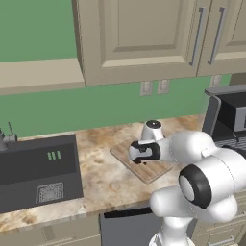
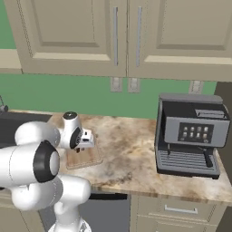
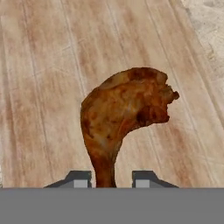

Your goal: Retrieve the chicken drumstick from the fridge and place it on the cutting board.

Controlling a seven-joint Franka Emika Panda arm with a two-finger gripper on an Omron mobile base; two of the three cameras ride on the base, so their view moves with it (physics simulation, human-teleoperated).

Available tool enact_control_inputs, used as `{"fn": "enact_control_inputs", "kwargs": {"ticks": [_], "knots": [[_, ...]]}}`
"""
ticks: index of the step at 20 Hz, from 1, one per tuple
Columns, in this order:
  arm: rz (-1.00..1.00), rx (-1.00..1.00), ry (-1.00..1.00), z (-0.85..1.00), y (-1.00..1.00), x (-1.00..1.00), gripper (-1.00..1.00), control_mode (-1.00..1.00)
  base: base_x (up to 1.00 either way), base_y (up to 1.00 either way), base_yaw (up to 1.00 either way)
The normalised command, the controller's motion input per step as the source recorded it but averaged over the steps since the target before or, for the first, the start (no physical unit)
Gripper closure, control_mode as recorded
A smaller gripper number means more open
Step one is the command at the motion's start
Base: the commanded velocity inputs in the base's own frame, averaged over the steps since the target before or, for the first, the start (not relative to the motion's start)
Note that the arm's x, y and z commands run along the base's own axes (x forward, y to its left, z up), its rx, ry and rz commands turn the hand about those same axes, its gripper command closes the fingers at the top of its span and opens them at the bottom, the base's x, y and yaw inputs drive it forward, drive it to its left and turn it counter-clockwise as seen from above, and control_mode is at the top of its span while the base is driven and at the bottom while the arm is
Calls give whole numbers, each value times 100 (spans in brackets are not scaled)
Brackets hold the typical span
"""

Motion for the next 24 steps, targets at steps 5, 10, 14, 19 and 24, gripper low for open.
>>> {"fn": "enact_control_inputs", "kwargs": {"ticks": [5, 10, 14, 19, 24], "knots": [[2, -1, -2, 2, 4, -3, -100, -100, 0, 0, 0], [0, -7, -16, 76, 16, -16, -100, -100, 0, 0, 0], [-5, 0, -11, 77, 0, -64, -100, -100, 0, 0, 0], [-11, 2, -1, 25, -8, -73, -100, -100, 0, 0, 0], [-15, 6, 0, 13, -20, -86, -100, -100, 0, 0, 0]]}}
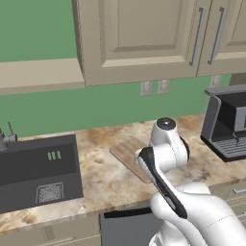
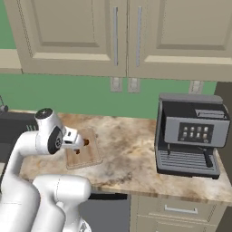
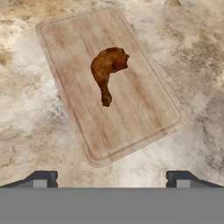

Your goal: Retrieve the chicken drumstick from the fridge and place it on the cutting board.

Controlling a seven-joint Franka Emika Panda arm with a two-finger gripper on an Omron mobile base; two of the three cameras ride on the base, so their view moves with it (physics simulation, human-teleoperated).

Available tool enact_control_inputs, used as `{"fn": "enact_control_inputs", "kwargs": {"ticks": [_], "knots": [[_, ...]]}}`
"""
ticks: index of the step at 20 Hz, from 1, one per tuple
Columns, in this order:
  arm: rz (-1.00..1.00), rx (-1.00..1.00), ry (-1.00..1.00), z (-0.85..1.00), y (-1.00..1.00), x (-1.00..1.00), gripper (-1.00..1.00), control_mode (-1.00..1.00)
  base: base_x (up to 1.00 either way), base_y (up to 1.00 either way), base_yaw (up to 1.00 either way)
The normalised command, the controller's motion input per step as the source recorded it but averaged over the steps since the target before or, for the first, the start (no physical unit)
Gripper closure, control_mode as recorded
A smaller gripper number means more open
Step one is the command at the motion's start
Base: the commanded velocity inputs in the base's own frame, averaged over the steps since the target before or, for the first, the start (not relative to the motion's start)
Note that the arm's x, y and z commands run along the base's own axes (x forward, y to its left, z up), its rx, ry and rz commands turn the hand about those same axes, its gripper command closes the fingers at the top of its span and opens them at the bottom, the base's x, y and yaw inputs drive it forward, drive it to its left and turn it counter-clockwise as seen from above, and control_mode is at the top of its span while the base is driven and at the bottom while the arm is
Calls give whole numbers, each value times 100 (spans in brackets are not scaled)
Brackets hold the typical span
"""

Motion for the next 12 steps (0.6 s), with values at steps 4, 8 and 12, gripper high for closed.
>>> {"fn": "enact_control_inputs", "kwargs": {"ticks": [4, 8, 12], "knots": [[-12, 10, 0, 42, -16, -60, -100, -100, 0, 0, 0], [-8, 2, -2, 27, -12, -51, -100, -100, 0, 0, 0], [0, 0, -4, 11, -11, -19, -100, -100, 0, 0, 0]]}}
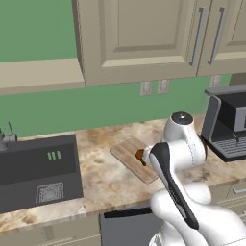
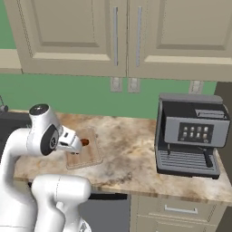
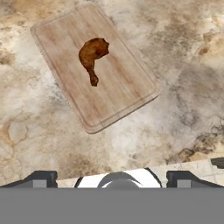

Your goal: Retrieve the chicken drumstick from the fridge and place it on the cutting board.

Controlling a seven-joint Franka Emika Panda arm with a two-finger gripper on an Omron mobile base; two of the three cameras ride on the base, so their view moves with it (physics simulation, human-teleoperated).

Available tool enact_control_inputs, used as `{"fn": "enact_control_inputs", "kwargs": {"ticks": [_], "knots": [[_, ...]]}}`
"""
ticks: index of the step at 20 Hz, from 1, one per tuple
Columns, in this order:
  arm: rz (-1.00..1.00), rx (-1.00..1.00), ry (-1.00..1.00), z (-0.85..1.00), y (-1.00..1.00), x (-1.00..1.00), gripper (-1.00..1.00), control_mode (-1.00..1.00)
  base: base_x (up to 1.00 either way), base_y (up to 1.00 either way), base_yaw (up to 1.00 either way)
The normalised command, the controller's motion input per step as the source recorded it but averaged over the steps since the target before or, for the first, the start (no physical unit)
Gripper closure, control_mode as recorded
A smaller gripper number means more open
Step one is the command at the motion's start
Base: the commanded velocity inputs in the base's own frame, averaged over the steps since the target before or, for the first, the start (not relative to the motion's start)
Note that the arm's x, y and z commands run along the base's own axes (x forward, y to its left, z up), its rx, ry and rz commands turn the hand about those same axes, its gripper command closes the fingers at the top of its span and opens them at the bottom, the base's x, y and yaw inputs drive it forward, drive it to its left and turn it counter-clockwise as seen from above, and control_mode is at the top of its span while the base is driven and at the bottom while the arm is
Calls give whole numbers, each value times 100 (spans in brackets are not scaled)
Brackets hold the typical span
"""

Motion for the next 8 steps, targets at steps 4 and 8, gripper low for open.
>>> {"fn": "enact_control_inputs", "kwargs": {"ticks": [4, 8], "knots": [[0, 0, -14, 11, -2, -33, -100, -100, 0, 0, 0], [0, 0, -15, 7, -5, -26, -100, -100, 0, 0, 0]]}}
